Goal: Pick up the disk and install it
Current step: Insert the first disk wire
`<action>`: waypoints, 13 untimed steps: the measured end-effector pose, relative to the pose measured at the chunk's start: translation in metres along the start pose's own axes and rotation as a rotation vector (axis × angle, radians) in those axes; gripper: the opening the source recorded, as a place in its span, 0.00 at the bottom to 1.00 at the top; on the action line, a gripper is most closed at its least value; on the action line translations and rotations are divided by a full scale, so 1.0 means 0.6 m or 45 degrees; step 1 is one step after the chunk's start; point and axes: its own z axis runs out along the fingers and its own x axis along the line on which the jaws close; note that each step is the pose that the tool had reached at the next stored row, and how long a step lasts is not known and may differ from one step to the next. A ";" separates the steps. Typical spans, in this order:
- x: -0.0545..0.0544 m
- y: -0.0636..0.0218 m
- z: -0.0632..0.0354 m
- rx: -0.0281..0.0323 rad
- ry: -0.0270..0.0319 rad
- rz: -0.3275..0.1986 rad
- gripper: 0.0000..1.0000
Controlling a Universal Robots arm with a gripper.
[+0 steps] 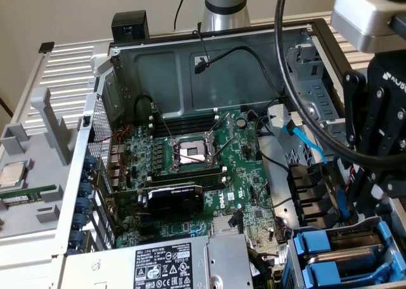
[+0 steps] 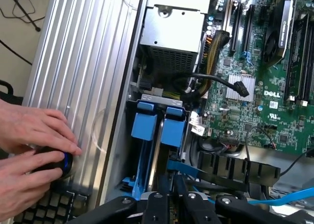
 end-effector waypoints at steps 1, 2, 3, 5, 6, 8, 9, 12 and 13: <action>0.000 0.000 0.000 -0.0015 -0.0024 0.016 0.17; 0.000 0.000 0.001 -0.0032 -0.0046 0.035 0.17; 0.000 0.000 0.001 -0.0049 -0.0067 0.052 0.17; 0.000 0.000 0.001 -0.0083 -0.0115 0.088 0.17; 0.000 0.000 0.002 -0.0100 -0.0142 0.106 0.17; 0.000 0.000 0.003 -0.0127 -0.0187 0.136 0.17; 0.000 0.000 0.003 -0.0139 -0.0211 0.150 0.17; 0.000 -0.001 0.004 -0.0169 -0.0265 0.182 0.17; 0.000 -0.001 0.005 -0.0177 -0.0280 0.192 0.17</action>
